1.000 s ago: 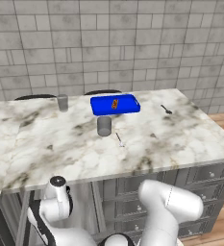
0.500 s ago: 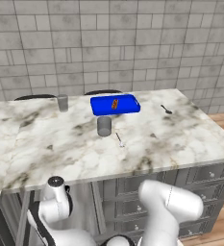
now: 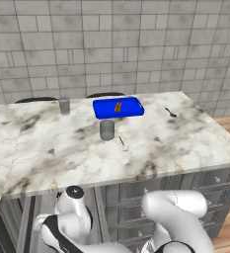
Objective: Take the tongs from the drawer on the left and place them on the dining counter next to the tray containing the hot dog.
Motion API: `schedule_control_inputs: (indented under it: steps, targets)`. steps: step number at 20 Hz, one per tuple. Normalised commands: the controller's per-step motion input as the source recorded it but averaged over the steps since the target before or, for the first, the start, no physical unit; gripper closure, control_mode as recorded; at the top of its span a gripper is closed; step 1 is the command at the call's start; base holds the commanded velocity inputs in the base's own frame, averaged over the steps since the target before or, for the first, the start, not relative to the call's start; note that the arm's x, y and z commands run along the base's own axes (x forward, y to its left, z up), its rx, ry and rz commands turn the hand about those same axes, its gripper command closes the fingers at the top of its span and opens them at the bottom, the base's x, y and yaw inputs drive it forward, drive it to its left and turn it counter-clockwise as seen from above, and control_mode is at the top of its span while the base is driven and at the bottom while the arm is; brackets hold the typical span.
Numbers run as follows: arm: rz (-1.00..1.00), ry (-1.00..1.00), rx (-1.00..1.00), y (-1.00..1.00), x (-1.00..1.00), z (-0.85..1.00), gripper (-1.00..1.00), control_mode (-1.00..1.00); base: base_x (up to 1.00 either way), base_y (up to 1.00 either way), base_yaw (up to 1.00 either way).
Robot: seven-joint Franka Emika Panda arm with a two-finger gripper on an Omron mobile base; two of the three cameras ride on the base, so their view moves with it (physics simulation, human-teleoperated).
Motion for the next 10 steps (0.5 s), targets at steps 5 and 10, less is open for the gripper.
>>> schedule_control_inputs:
  steps: [5, 10]
  targets:
    - [-0.30, 0.03, 0.28, -0.33, -1.00, 1.00, 1.00, -1.00, 0.00, 0.00, 0.00]
    - [-0.32, 0.13, 0.24, -0.44, -1.00, 1.00, 1.00, -1.00, 0.00, 0.00, 0.00]
